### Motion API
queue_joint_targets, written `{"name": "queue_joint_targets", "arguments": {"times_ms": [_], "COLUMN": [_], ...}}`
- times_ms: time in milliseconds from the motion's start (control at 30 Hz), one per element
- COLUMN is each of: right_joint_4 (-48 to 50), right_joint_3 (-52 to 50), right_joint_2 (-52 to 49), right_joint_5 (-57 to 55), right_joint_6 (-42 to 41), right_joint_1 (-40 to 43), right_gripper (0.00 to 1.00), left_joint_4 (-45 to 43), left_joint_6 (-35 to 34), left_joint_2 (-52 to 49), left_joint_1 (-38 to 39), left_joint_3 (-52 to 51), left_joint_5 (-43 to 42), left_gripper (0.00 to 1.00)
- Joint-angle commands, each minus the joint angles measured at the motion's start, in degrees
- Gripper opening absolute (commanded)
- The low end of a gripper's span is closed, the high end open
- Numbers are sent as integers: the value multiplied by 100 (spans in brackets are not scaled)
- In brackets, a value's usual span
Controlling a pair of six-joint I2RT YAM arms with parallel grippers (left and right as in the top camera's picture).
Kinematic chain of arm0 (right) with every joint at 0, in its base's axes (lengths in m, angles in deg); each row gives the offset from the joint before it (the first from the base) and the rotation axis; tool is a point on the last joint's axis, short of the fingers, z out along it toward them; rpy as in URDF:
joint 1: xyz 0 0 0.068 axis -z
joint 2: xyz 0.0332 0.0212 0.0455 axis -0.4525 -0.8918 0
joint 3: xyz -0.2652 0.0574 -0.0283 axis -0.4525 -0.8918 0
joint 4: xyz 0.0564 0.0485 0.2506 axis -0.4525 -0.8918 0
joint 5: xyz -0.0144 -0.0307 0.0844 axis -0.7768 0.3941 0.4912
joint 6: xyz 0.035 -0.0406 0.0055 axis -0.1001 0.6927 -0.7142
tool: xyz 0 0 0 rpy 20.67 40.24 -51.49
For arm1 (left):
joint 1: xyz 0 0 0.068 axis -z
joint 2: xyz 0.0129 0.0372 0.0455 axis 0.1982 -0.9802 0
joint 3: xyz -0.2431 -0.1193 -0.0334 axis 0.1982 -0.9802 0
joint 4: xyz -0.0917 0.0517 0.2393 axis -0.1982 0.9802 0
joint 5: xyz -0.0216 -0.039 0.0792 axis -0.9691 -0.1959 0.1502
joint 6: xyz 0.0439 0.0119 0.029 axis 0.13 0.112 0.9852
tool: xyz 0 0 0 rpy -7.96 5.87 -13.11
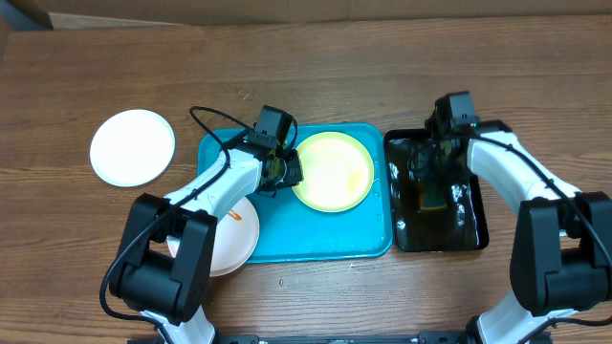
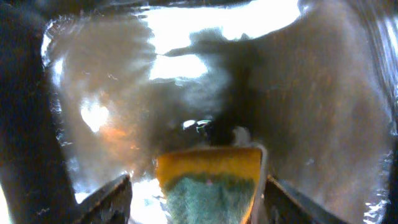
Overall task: Clean dirty plates on tray and stack at the side
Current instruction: 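Release the sponge in the black tray and raise the right gripper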
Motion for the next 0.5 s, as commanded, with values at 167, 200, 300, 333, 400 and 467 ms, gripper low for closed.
{"name": "queue_joint_targets", "arguments": {"times_ms": [167,200,300,333,400,467], "right_joint_4": [-463,-481,-494,-518,-601,-715], "right_joint_3": [1519,1598,1626,1620,1609,1609], "right_joint_2": [20,20,17,17,17,17], "right_joint_5": [0,0,2,2,2,2], "right_joint_6": [-57,-70,-247,-337,-428,-428], "right_joint_1": [267,387,769,942,1285,1580], "right_gripper": [82,86,91,92,100,100], "left_joint_4": [-205,-216,-234,-234,-240,-170], "left_joint_6": [76,76,79,83,271,459], "left_joint_2": [-26,-63,-138,-142,-136,-118], "left_joint_1": [37,37,37,37,24,-33], "left_joint_3": [-264,-267,-267,-267,-247,-168], "left_joint_5": [83,83,79,79,81,83], "left_gripper": [26,25,11,7,4,4]}}
